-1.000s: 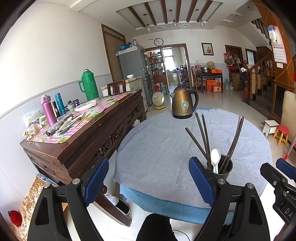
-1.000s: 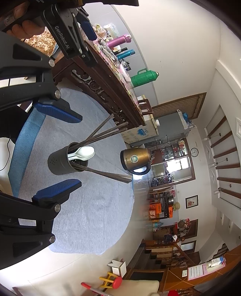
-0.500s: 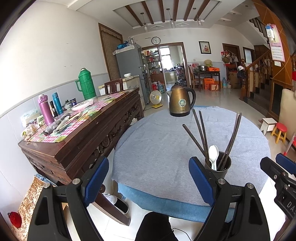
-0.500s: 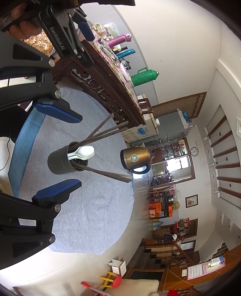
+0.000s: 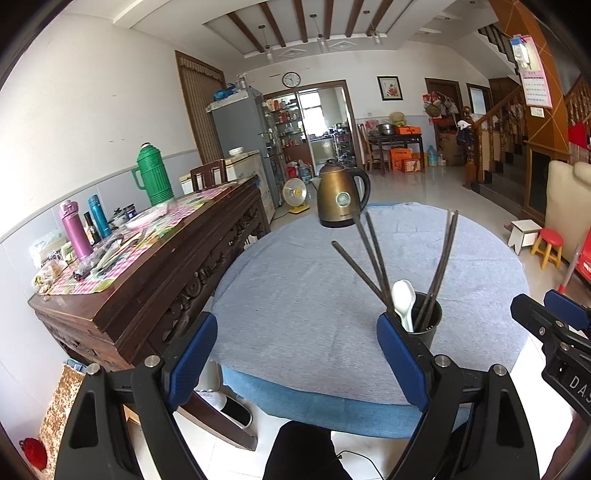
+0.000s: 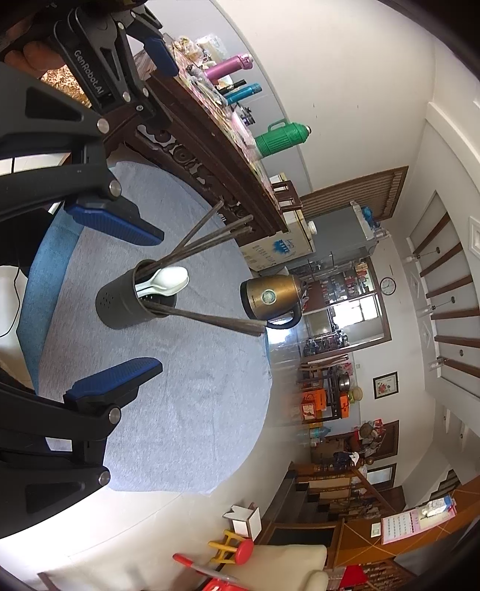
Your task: Organize utensils
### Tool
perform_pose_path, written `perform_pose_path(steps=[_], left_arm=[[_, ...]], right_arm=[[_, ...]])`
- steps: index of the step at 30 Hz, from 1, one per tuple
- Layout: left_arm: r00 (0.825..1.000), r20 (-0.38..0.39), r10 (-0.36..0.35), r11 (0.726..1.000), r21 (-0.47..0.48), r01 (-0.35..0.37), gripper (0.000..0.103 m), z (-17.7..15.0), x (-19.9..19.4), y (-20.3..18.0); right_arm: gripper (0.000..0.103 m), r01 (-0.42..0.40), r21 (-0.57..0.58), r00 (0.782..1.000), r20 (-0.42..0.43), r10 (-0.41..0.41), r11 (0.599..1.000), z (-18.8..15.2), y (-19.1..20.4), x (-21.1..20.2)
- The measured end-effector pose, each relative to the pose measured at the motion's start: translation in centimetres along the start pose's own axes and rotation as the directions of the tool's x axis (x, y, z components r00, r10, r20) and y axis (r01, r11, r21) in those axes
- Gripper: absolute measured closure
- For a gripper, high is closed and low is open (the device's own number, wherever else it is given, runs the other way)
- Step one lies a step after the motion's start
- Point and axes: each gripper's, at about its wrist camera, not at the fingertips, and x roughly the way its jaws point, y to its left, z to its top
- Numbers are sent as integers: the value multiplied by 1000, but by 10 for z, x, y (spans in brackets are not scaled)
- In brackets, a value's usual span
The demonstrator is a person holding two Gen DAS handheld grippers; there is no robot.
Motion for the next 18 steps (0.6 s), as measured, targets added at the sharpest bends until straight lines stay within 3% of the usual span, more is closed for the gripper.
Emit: perform_pose_path(steps=[18], left_arm=[[1000,3,-15,998,55,15,15,0,-2,-24]], right_arm=[[36,17,56,1000,-3,-17,998,-3,-25,-1]])
